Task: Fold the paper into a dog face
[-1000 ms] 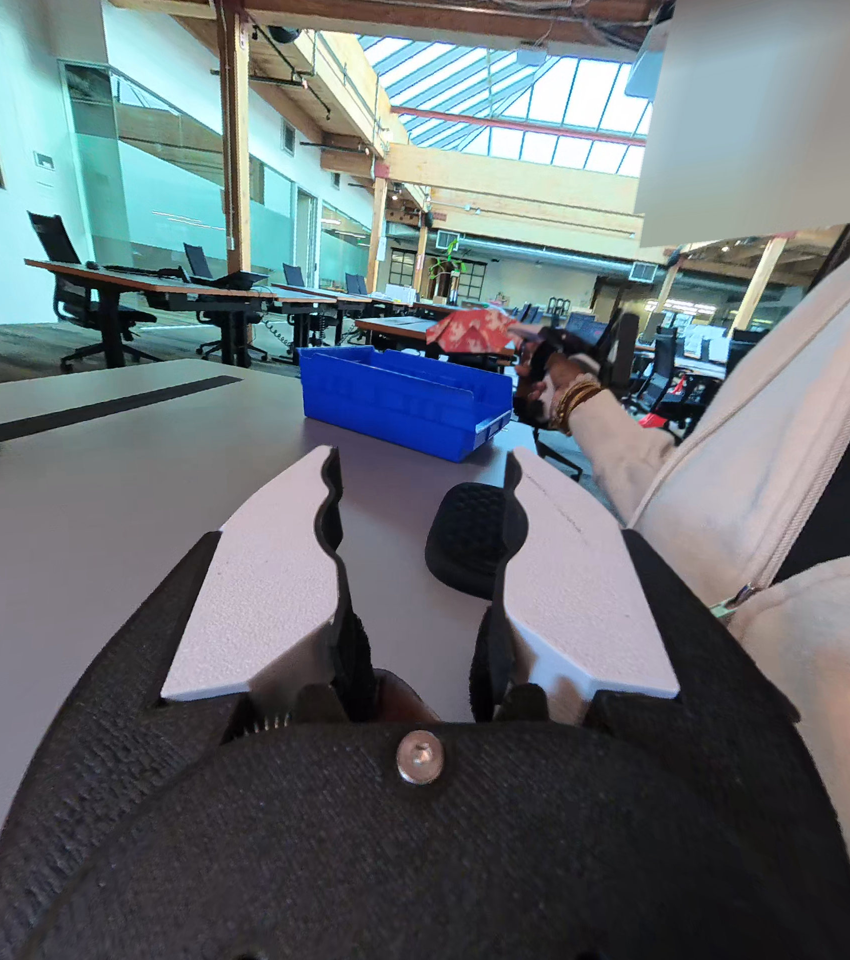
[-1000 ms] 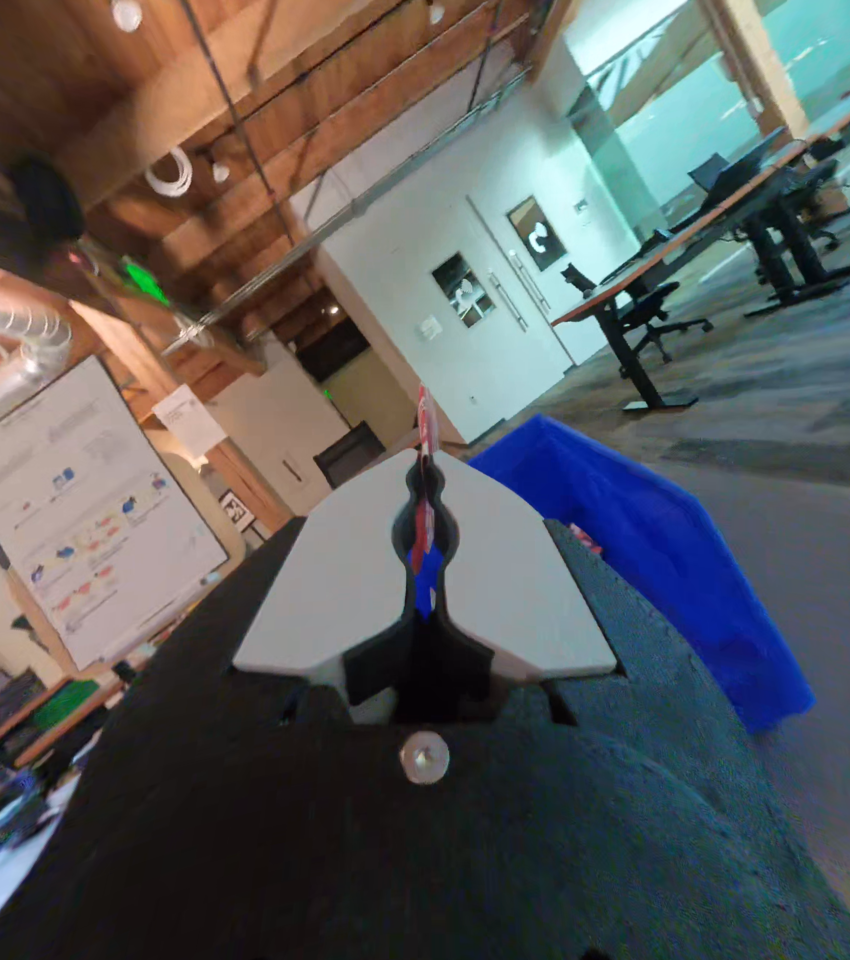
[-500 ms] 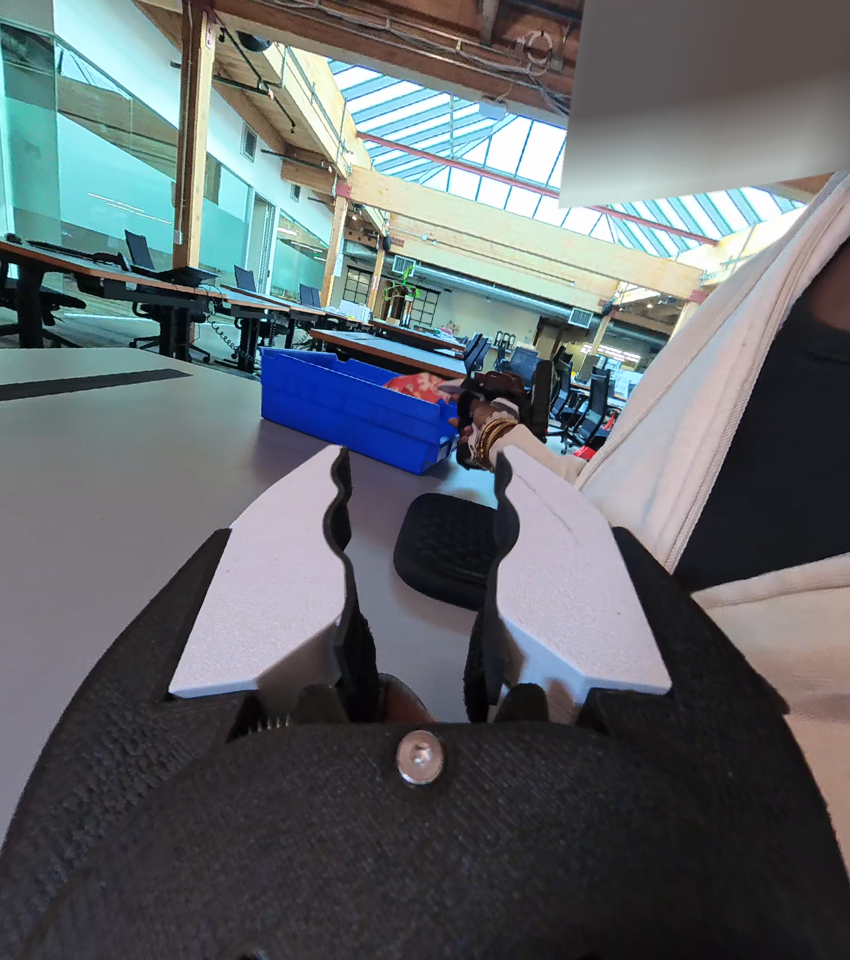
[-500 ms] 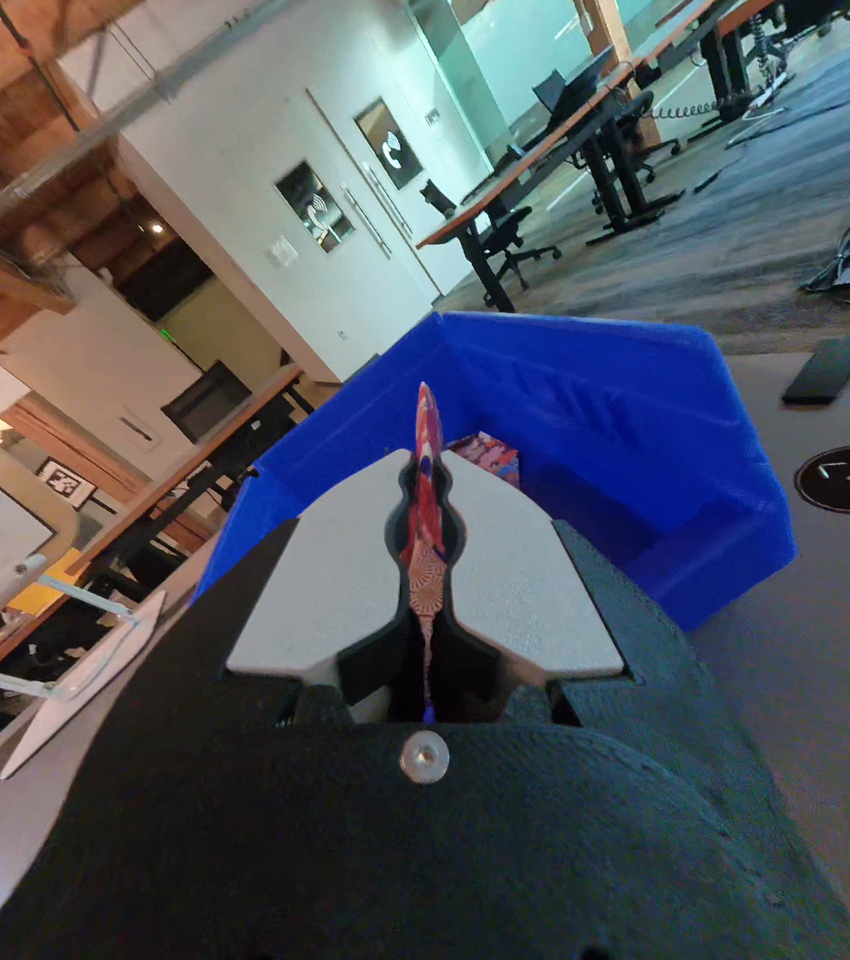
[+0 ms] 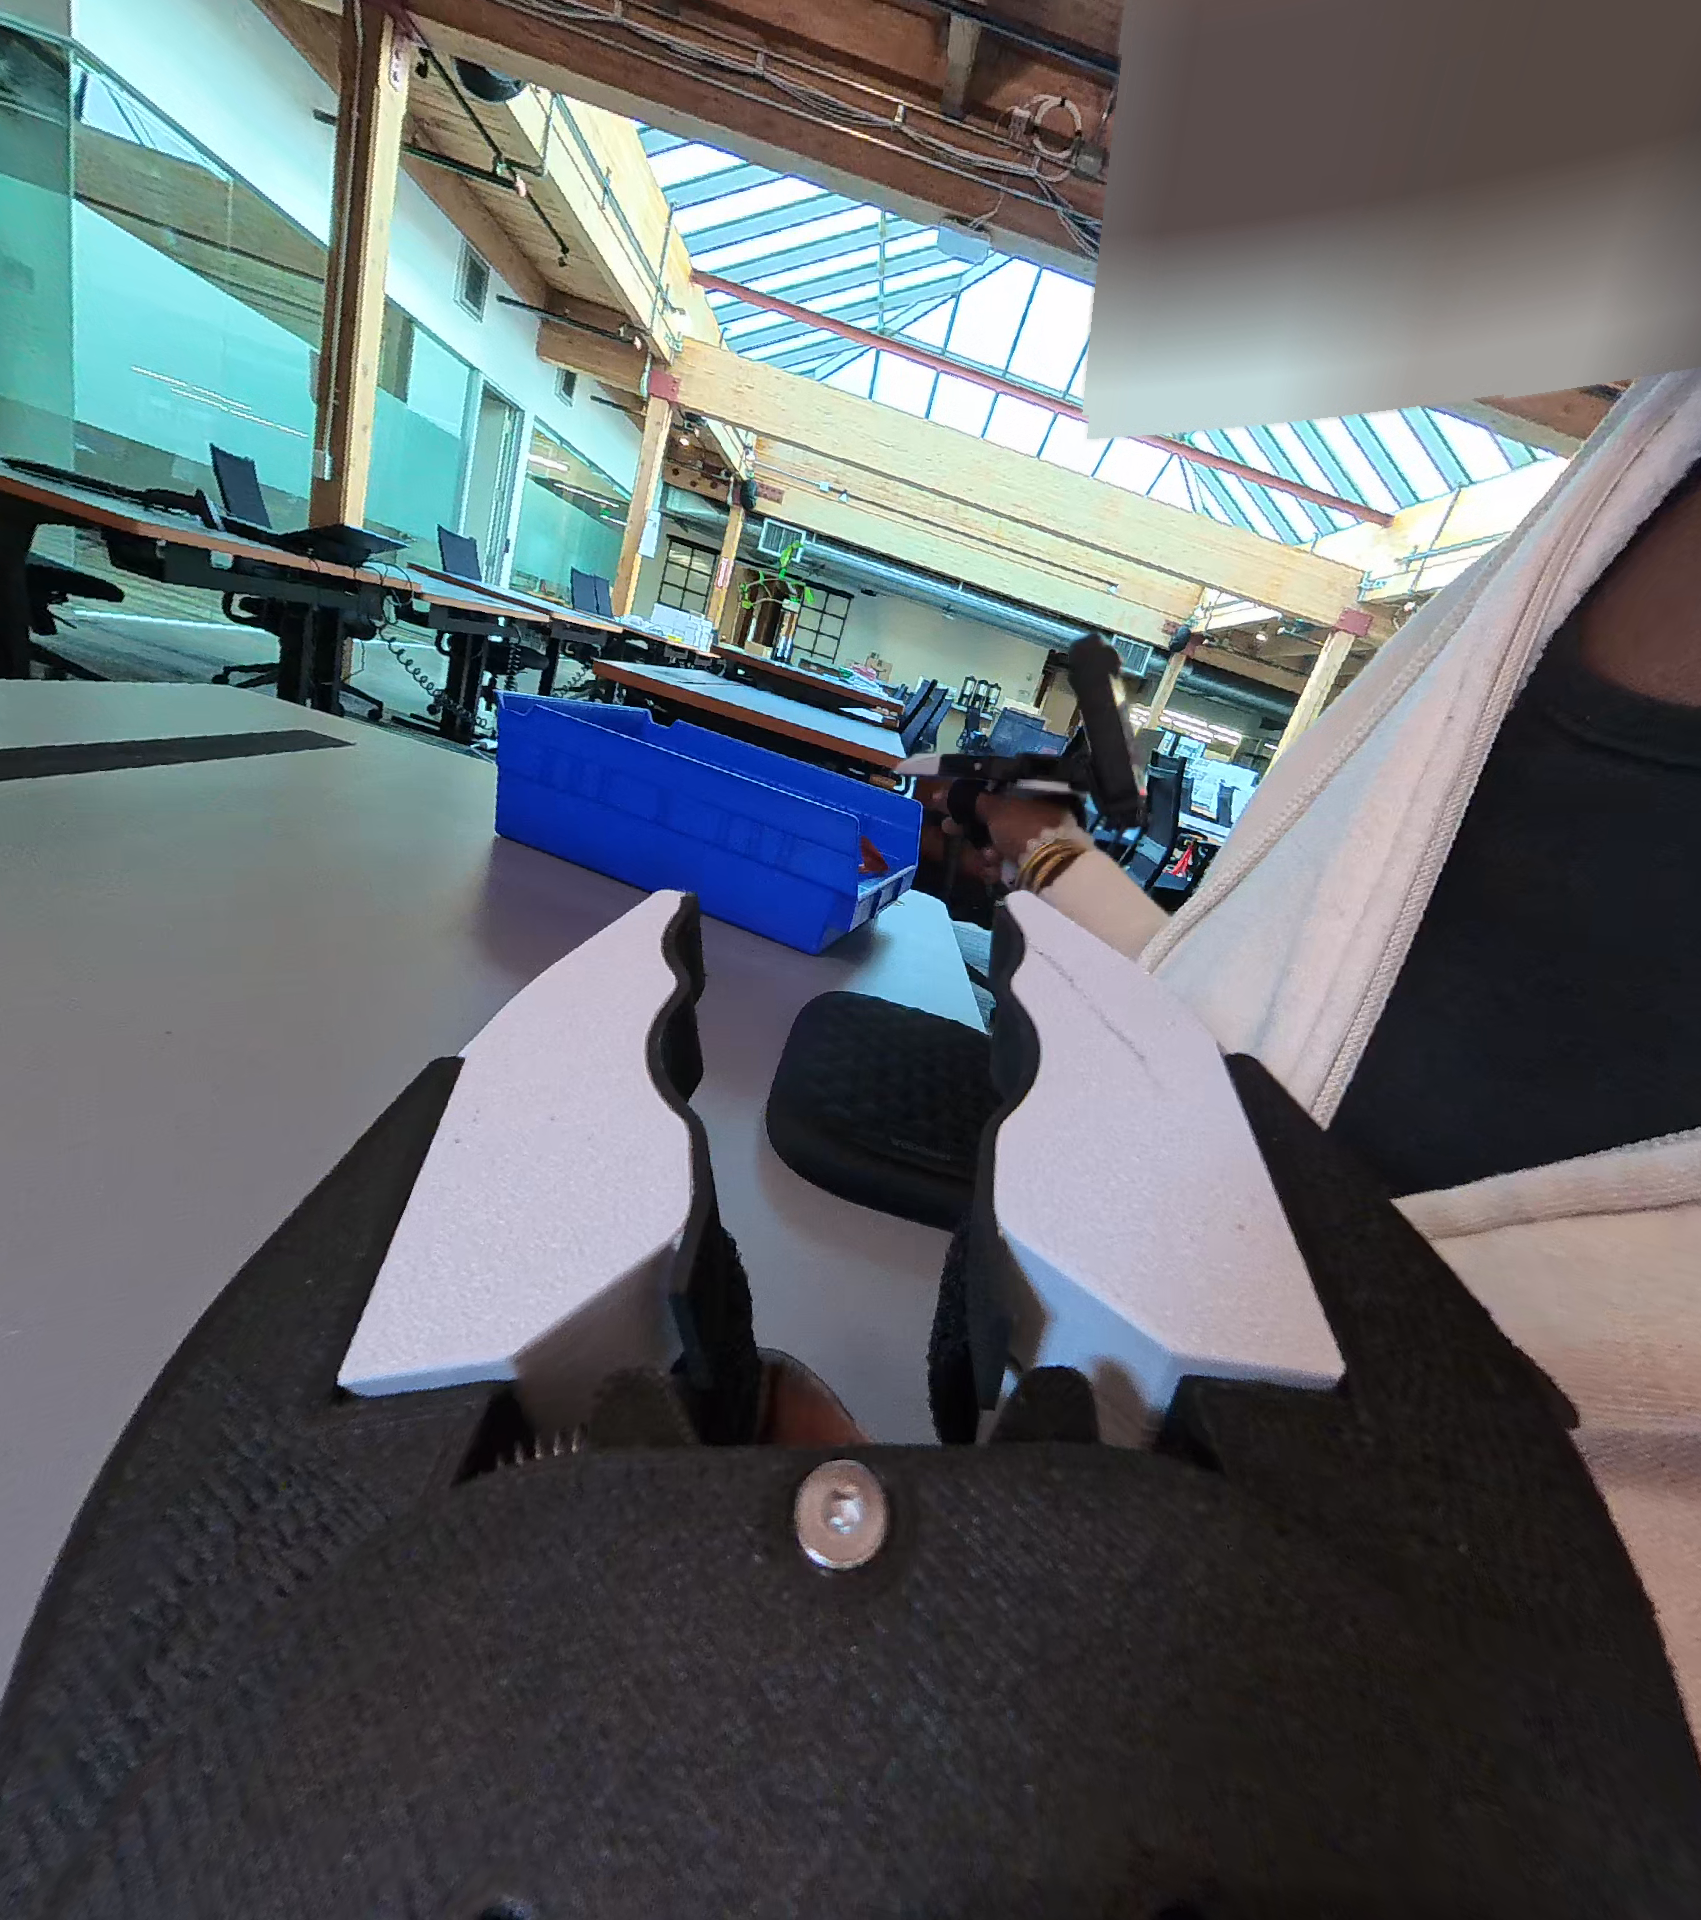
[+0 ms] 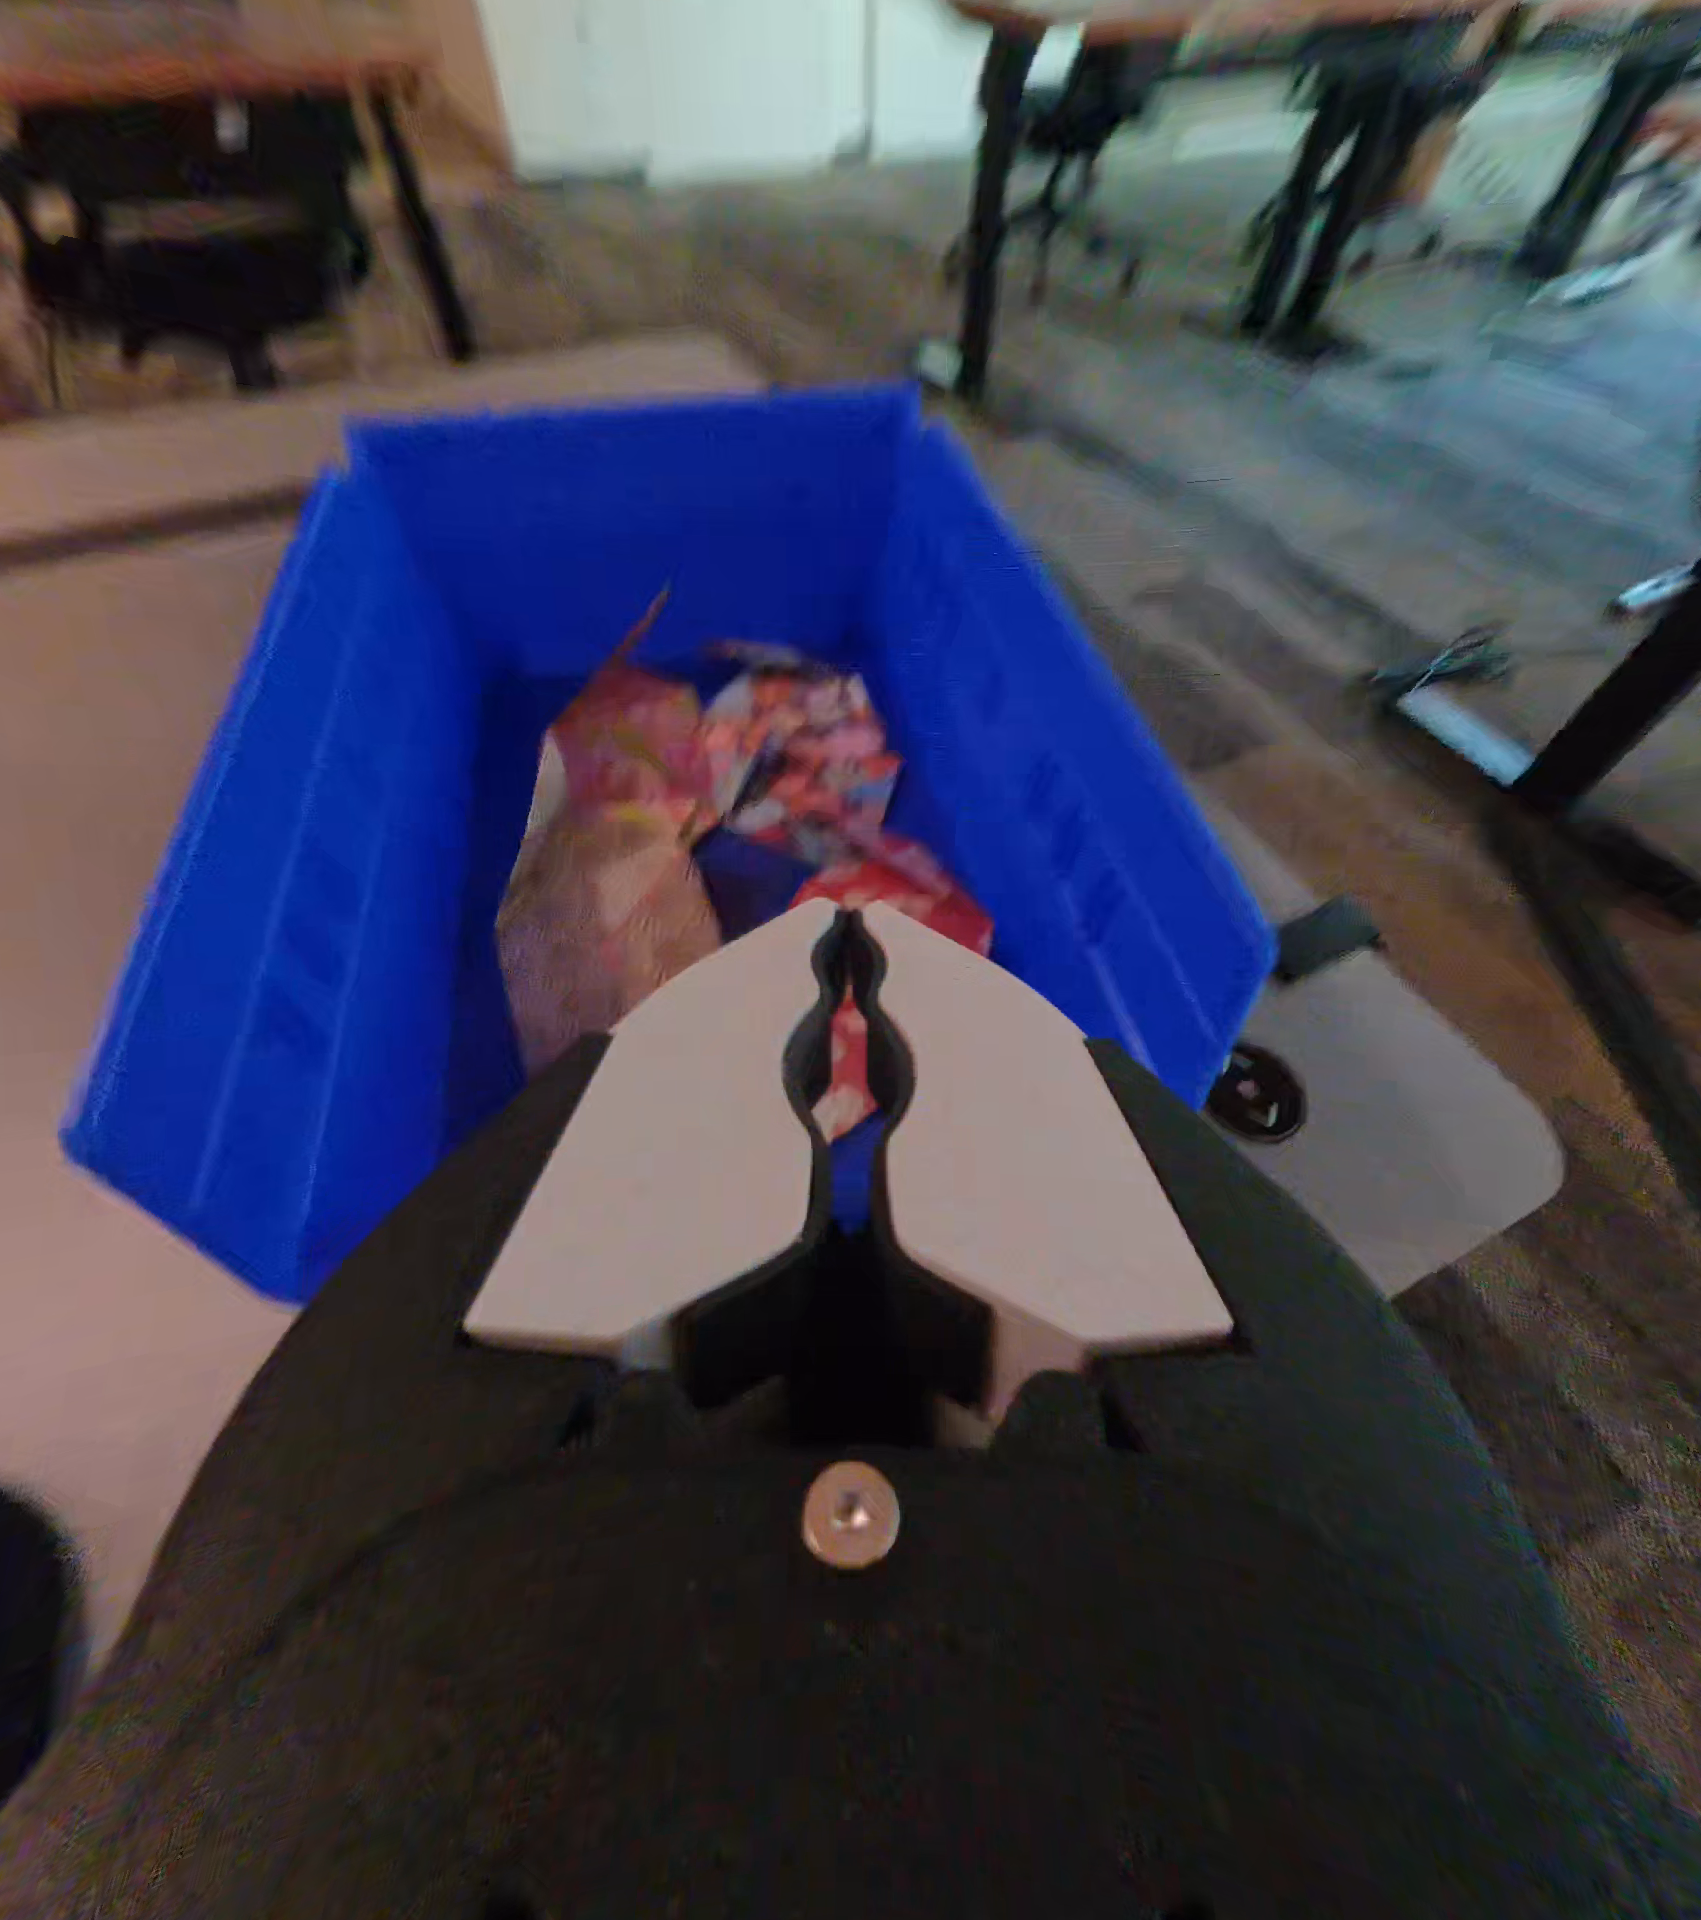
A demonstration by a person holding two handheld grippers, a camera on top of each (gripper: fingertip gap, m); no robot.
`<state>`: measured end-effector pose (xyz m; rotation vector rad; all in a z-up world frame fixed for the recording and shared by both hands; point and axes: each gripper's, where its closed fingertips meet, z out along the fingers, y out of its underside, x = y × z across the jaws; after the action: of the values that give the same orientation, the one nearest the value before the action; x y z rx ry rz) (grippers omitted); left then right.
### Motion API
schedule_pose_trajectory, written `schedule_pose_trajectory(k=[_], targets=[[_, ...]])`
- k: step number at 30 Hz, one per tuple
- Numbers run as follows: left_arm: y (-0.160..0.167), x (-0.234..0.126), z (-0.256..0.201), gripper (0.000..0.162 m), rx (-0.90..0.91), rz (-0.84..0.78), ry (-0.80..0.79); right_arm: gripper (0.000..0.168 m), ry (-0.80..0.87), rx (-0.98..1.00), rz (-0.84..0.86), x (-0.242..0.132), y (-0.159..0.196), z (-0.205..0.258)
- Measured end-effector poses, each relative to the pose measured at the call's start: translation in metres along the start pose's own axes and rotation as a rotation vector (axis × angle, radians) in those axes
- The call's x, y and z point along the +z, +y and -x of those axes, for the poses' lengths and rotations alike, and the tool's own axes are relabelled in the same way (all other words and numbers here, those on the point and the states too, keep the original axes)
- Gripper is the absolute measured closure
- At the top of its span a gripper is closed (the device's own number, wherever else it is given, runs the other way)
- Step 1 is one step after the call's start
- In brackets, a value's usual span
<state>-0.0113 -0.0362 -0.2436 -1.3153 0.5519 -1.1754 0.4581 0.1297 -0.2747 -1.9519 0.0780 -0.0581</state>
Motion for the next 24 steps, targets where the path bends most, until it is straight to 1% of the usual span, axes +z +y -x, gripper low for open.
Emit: schedule_pose_trajectory(k=[1, 2, 3, 4, 6, 7, 8, 9, 10, 11, 13, 15, 17, 19, 21, 23, 24], targets=[[0.000, 0.000, 0.000, 0.109, 0.004, 0.001, 0.000, 0.168, -0.090, -0.023, 0.149, 0.003, 0.016, 0.008], [0.000, 0.000, -0.001, 0.109, 0.009, 0.003, -0.001, 0.168, -0.168, -0.031, 0.263, 0.003, 0.028, 0.015], [0.001, 0.000, -0.001, 0.109, 0.014, 0.004, -0.002, 0.167, -0.217, -0.050, 0.322, 0.002, 0.034, 0.020], [0.001, 0.000, -0.001, 0.109, 0.019, 0.006, -0.002, 0.163, -0.233, -0.076, 0.353, 0.001, 0.037, 0.023], [0.001, 0.001, -0.001, 0.109, 0.024, 0.008, -0.007, 0.143, -0.201, -0.122, 0.395, 0.001, 0.040, 0.020], [0.001, 0.000, -0.001, 0.109, 0.025, 0.007, -0.010, 0.142, -0.196, -0.145, 0.419, 0.002, 0.043, 0.021], [0.001, 0.000, -0.001, 0.109, 0.025, 0.006, -0.013, 0.147, -0.193, -0.171, 0.454, 0.005, 0.048, 0.022], [0.001, 0.000, 0.000, 0.109, 0.025, 0.005, -0.015, 0.158, -0.189, -0.208, 0.498, 0.008, 0.055, 0.020], [0.001, 0.000, 0.000, 0.109, 0.025, 0.005, -0.017, 0.165, -0.177, -0.249, 0.531, 0.013, 0.061, 0.018], [0.001, 0.000, 0.000, 0.109, 0.025, 0.005, -0.019, 0.167, -0.155, -0.291, 0.538, 0.019, 0.062, 0.013], [0.001, 0.000, 0.000, 0.109, 0.027, 0.003, -0.021, 0.168, -0.111, -0.368, 0.529, 0.031, 0.060, 0.006], [0.001, 0.000, 0.000, 0.109, 0.027, 0.001, -0.021, 0.168, -0.119, -0.399, 0.616, 0.035, 0.069, 0.003], [0.001, 0.000, 0.000, 0.109, 0.026, 0.003, -0.021, 0.162, -0.126, -0.383, 0.709, 0.034, 0.079, -0.001], [0.001, 0.000, 0.000, 0.109, 0.031, 0.006, -0.018, 0.153, -0.145, -0.367, 0.701, 0.033, 0.077, -0.001], [0.002, 0.001, -0.001, 0.109, 0.036, 0.010, -0.013, 0.147, -0.156, -0.325, 0.634, 0.029, 0.063, 0.000], [0.002, 0.001, -0.002, 0.109, 0.038, 0.011, -0.012, 0.147, -0.154, -0.289, 0.547, 0.021, 0.044, -0.002], [0.002, 0.001, -0.001, 0.109, 0.037, 0.010, -0.011, 0.151, -0.157, -0.283, 0.498, 0.018, 0.034, -0.003]])
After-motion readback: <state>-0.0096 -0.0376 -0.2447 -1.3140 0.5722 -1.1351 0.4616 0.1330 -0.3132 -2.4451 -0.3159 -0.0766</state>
